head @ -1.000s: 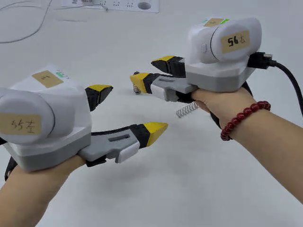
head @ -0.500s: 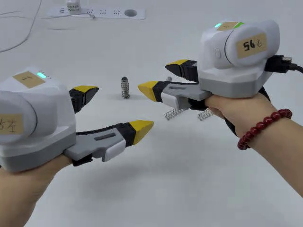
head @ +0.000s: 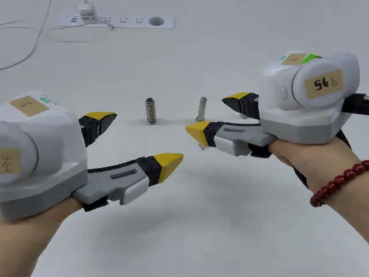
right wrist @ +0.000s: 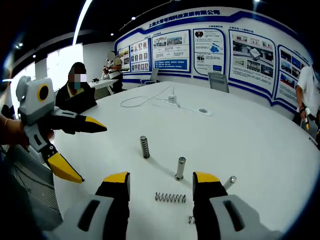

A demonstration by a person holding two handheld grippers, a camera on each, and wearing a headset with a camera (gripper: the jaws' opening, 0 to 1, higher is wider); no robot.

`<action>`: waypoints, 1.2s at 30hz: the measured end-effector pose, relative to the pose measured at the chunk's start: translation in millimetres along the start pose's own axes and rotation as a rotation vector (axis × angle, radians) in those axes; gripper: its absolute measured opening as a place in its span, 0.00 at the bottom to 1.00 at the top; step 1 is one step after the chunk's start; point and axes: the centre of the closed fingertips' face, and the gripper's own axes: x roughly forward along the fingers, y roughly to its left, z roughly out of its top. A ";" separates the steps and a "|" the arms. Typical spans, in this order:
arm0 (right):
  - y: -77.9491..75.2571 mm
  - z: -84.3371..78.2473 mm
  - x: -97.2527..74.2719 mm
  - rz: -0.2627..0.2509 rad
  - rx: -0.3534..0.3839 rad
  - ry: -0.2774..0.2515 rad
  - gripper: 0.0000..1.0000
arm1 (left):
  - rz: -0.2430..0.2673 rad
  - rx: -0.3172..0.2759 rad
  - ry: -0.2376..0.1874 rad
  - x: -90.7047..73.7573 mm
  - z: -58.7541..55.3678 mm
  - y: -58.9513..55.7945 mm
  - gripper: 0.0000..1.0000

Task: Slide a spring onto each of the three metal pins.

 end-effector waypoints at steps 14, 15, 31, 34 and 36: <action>-6.5 -28.0 5.9 -0.035 0.024 0.069 0.51 | 0.003 -0.005 -0.004 -1.8 4.1 1.7 0.75; -6.8 -30.3 6.9 -0.036 0.028 0.074 0.51 | 0.003 -0.005 -0.002 -2.0 4.0 2.0 0.75; -13.8 -49.5 21.6 -0.071 0.044 0.142 0.43 | 0.004 -0.015 0.000 -4.3 2.4 4.7 0.74; -14.9 -50.9 24.6 -0.079 0.053 0.147 0.42 | 0.007 -0.007 0.012 -4.3 -0.1 5.4 0.74; -16.0 -51.8 26.6 -0.086 0.058 0.152 0.40 | 0.005 -0.013 0.011 -4.3 -0.2 5.0 0.74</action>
